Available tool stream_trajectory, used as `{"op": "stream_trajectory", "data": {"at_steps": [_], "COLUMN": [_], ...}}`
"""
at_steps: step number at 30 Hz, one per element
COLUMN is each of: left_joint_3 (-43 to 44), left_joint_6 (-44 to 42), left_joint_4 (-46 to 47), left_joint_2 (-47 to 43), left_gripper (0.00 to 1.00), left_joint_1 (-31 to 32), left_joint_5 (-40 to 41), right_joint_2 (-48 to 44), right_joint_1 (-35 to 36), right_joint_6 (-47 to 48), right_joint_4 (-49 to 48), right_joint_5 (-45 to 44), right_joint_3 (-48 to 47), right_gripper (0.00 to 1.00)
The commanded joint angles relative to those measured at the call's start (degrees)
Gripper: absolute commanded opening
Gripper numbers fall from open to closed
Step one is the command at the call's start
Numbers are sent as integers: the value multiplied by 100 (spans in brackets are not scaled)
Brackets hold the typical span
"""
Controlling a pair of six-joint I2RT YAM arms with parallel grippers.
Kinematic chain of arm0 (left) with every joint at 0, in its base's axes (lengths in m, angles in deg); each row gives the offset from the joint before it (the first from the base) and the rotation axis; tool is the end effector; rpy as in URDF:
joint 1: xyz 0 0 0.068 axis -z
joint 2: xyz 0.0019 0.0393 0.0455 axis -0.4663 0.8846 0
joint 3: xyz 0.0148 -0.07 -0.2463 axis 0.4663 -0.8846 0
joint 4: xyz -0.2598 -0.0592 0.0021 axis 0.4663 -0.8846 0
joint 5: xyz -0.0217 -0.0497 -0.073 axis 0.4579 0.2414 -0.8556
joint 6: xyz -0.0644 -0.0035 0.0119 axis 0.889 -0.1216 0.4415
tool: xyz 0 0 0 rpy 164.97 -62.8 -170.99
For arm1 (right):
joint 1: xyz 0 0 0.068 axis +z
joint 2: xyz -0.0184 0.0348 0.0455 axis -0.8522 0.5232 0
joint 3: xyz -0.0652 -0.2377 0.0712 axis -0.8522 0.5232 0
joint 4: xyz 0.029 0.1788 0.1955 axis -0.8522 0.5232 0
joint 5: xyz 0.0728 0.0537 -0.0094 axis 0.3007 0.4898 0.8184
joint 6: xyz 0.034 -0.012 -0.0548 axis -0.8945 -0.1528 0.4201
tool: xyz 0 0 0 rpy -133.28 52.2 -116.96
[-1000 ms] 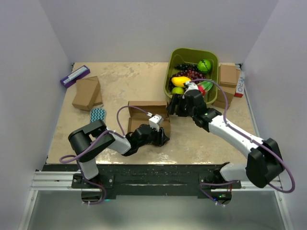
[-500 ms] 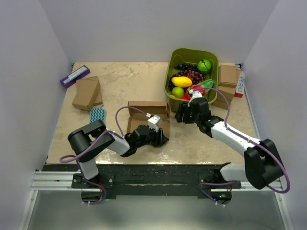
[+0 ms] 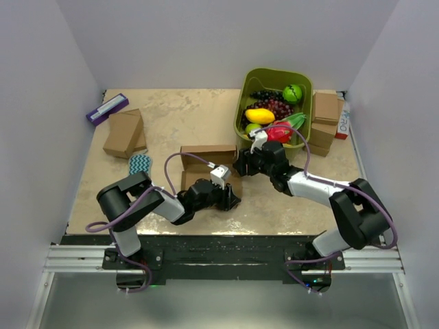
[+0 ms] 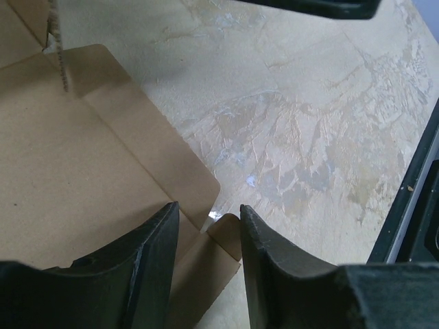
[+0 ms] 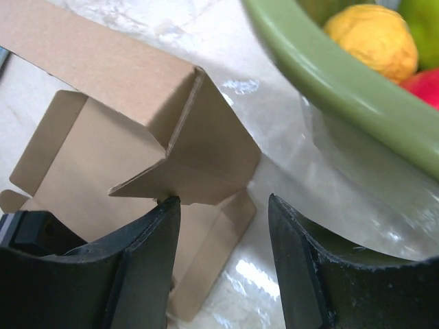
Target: Fold the paper box
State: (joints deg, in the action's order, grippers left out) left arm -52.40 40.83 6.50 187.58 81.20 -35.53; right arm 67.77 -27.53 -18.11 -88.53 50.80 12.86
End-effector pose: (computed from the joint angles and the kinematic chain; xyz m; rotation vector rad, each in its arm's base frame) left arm 0.1848 -0.2550 0.0835 0.4603 2.0563 -1.0033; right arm 0.2778 0.1744 0.1689 -0.3901 2.0633 0.6237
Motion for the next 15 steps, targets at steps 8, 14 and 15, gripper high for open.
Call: {"op": "stream_trajectory", "data": {"at_steps": [8,14,15], "left_joint_3": [-368,-413,-412], "left_joint_6": [-66,-66,-57], "left_joint_4": [-530,-521,-521], "left_joint_2": [159,149,158], "left_gripper": [44,44,44], "left_joint_1": [-32,-41,-41], "left_joint_5": [-157,-174,-175], "right_joint_2": [820,1023,1076], "right_joint_1": [-24,-24,-24], "right_joint_6": [187,222,231], "right_joint_4": [-1333,-1772,-1825], "right_joint_5": [-117,-250,-258], "right_joint_3": [-360,-440,-440], "right_gripper": [54,49,47]}}
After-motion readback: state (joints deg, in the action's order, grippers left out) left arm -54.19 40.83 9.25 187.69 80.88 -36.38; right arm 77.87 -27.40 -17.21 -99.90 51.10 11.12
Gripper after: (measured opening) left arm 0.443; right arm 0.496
